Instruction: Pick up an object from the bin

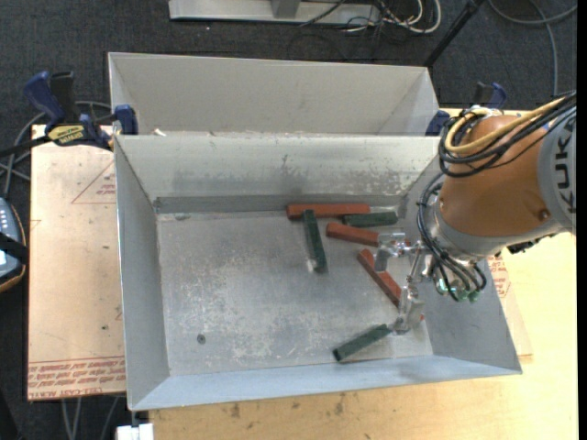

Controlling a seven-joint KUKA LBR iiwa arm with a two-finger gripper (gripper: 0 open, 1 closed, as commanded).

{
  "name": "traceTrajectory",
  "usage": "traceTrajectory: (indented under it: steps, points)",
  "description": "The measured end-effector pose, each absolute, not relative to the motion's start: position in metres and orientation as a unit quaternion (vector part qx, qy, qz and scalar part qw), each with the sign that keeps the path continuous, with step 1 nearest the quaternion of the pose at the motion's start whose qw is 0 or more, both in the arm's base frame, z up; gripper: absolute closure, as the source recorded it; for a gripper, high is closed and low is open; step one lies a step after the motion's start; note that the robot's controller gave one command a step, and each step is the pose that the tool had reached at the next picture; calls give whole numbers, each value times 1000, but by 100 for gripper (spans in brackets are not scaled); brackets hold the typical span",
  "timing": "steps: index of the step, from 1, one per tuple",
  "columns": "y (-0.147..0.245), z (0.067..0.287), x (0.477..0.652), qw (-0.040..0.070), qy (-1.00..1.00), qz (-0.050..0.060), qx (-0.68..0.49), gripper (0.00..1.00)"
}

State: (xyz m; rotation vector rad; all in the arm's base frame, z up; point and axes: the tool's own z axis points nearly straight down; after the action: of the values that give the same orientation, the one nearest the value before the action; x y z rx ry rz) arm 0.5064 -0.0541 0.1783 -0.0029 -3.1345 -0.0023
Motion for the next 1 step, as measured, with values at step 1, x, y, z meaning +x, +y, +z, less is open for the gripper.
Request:
traceTrajectory:
  steps: [1]
  points:
    - [-78,70,490,-6,-992,0,123,0]
